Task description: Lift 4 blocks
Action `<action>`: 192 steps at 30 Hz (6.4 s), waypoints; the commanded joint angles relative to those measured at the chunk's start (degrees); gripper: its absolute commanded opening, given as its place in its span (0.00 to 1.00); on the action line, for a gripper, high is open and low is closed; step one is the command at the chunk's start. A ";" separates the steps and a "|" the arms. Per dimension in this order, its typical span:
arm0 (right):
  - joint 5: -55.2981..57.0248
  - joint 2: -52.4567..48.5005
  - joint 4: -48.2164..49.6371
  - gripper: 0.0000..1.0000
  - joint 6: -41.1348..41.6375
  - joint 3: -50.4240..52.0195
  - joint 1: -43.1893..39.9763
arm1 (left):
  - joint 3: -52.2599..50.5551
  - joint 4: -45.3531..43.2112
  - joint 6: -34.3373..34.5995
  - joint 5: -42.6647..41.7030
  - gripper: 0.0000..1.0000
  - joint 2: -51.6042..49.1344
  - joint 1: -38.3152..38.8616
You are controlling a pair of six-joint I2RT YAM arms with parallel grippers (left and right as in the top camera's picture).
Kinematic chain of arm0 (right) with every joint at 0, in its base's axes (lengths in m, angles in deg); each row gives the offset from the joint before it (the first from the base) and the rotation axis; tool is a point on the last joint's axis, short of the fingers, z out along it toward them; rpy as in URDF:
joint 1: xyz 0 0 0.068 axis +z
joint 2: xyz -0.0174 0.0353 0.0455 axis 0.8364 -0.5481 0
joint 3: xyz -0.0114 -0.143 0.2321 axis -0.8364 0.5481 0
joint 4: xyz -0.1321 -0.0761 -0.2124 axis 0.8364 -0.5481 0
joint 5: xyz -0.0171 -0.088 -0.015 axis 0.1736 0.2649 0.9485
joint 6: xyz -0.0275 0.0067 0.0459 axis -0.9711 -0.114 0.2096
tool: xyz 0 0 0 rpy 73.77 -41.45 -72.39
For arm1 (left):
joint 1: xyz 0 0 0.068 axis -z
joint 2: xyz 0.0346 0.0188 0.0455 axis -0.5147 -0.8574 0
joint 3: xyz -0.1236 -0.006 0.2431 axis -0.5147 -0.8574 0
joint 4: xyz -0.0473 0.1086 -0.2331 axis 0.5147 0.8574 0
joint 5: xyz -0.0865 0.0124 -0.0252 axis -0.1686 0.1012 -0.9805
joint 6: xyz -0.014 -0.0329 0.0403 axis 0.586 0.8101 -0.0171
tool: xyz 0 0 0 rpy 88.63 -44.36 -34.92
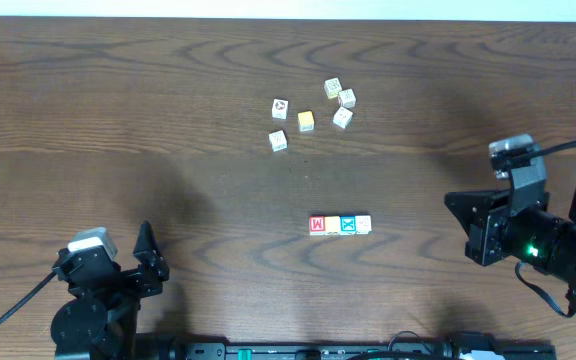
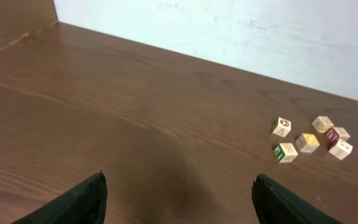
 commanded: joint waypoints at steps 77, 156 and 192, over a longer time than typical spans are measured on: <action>32.11 -10.84 5.14 0.01 11.41 -2.93 7.32 | 1.05 4.09 -0.28 4.79 0.75 -0.07 0.07; 5.92 -25.75 59.17 0.01 15.08 51.17 10.34 | -2.82 -8.68 2.75 -13.68 0.75 -47.15 0.07; 4.11 -31.10 65.51 0.01 21.44 51.17 16.39 | -2.82 -8.87 2.73 -13.25 0.75 -47.15 0.07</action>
